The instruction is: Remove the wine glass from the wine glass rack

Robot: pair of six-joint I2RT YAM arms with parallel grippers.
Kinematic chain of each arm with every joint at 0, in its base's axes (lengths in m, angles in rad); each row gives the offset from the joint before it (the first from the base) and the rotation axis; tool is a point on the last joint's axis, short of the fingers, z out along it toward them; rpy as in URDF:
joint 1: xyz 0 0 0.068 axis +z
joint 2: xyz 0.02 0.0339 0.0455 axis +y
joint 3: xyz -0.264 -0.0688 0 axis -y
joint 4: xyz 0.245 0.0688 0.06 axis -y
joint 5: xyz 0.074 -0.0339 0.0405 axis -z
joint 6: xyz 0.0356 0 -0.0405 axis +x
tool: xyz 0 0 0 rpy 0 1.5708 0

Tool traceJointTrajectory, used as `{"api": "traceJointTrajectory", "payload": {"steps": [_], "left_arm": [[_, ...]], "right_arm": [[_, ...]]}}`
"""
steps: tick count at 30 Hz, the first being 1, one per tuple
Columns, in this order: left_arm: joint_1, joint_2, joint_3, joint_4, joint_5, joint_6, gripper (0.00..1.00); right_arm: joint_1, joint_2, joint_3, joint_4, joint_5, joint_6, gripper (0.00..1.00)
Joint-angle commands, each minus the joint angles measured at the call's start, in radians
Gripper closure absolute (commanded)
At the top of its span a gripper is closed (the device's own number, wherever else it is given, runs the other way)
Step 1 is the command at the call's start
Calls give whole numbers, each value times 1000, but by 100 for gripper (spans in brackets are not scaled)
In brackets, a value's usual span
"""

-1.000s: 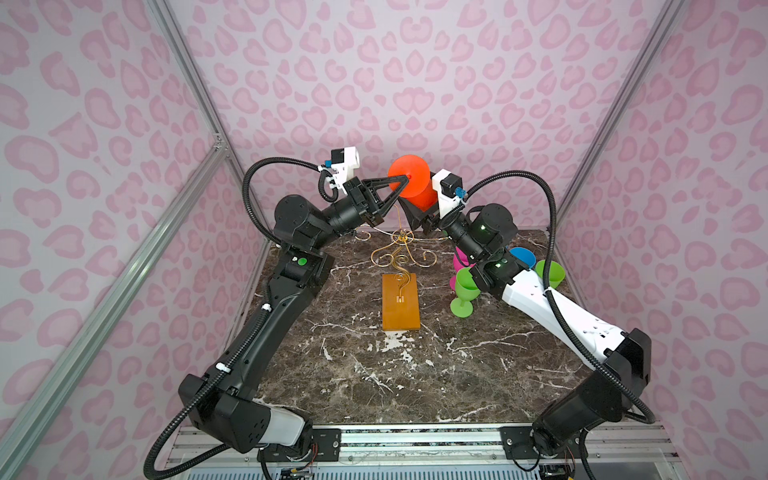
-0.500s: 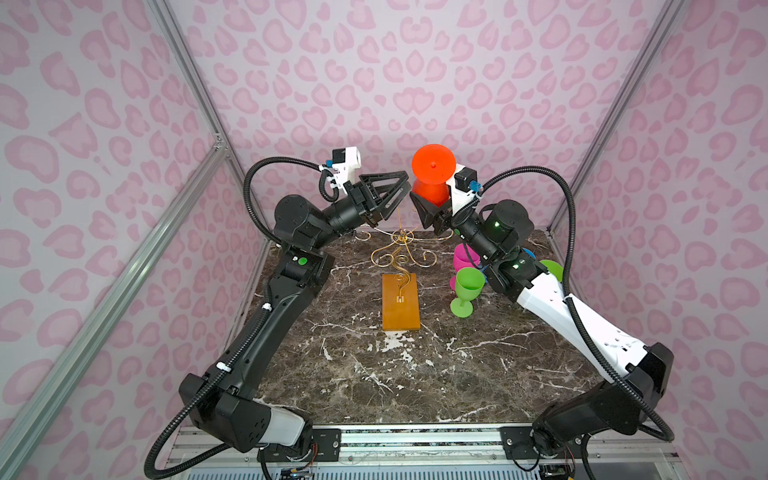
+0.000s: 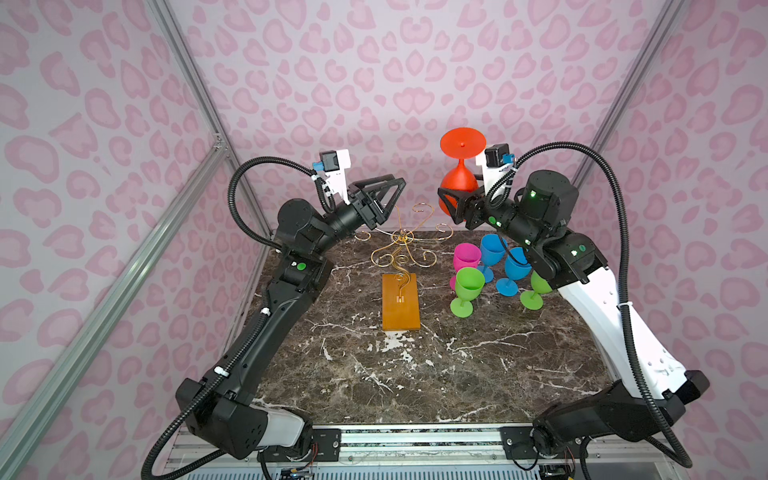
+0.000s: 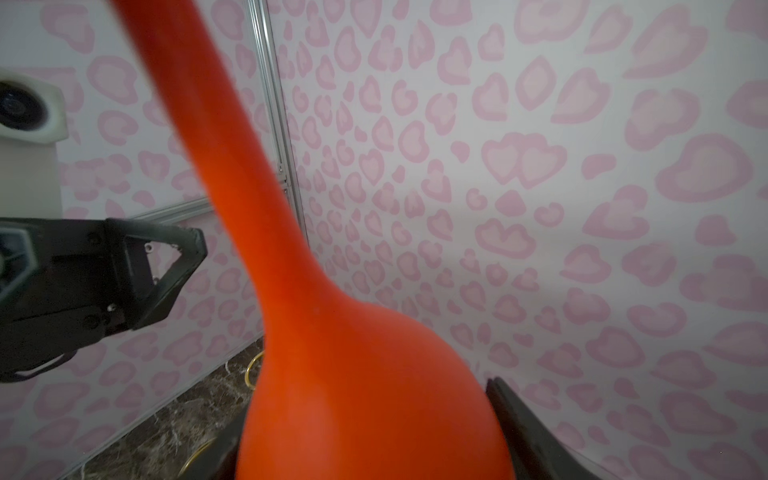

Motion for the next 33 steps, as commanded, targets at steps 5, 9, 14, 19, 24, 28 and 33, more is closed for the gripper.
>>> {"api": "traceJointTrajectory", "payload": {"steps": [5,9,14,19,24,28,33], "left_arm": [[-14,-8,-62,57,21,844,42],[-14,4,-59,51,56,1025,44],[-14,17,-62,50,129,1172,47],[-15,17,-62,58,147,1216,50],[-15,20,-64,59,156,1244,54],[-14,23,-65,61,163,1246,57],[-15,26,-73,63,166,1246,68]], "right_arm": [[2,24,69,-298,-51,-15,46],[9,39,70,-350,-69,-16,49],[26,67,81,-394,-82,-27,52],[45,96,104,-427,-87,-30,53],[60,113,104,-434,-101,-24,56],[74,124,104,-434,-107,-18,57],[82,137,109,-440,-116,-10,58]]}}
